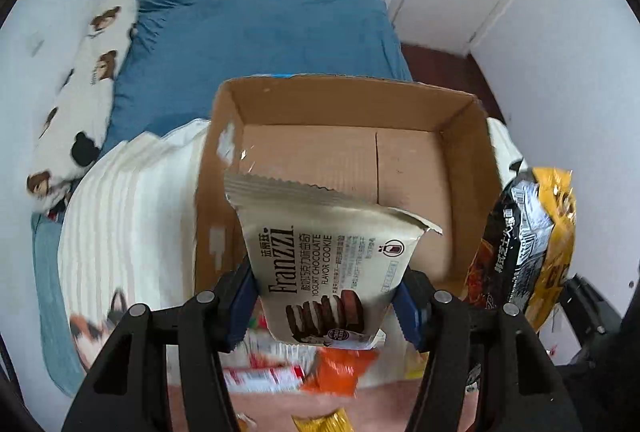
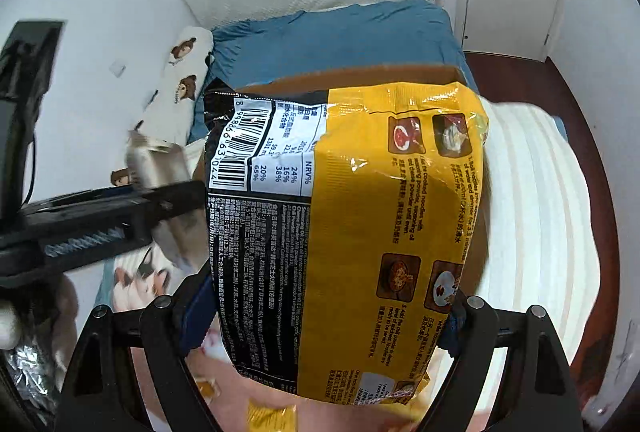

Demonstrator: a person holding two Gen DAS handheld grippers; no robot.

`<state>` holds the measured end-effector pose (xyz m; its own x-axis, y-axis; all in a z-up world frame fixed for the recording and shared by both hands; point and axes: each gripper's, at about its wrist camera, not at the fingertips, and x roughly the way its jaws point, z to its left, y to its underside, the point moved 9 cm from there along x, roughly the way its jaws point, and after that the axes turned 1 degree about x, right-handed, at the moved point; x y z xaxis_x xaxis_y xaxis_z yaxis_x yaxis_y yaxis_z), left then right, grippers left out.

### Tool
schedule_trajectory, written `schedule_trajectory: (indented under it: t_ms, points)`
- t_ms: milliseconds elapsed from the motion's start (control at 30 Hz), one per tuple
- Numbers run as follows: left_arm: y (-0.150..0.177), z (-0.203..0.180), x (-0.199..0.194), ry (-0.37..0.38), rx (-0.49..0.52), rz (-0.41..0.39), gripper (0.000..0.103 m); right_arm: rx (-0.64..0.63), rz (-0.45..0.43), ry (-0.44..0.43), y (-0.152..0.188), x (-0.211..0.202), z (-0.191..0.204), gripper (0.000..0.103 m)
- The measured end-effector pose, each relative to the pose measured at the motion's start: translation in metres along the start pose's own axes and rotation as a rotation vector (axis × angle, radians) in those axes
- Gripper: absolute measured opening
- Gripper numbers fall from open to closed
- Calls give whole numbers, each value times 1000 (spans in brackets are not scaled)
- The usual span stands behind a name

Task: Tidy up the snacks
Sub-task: 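Carry both held packs up and over into the cardboard box, then open both tools to drop the packs into the box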

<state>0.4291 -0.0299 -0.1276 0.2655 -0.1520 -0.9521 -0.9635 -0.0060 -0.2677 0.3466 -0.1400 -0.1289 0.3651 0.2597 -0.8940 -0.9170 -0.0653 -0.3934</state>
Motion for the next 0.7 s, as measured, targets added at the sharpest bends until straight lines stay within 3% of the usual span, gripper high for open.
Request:
schedule_trajectory:
  t_ms: [167,433,633,700]
  points:
    - [-43,5,68,43,-23,134,58,6,97,55,-45,66,-10,89]
    - [-74,14,152,19,-33,233,58,32,242,123,-73,155,-38,89]
    - [-82,6,175,34,-28,259,58,39,285,153,-81,200,-62,89]
    - [-86,6,179,35,-31,259,66,52,309,158,-83,210,-71,89]
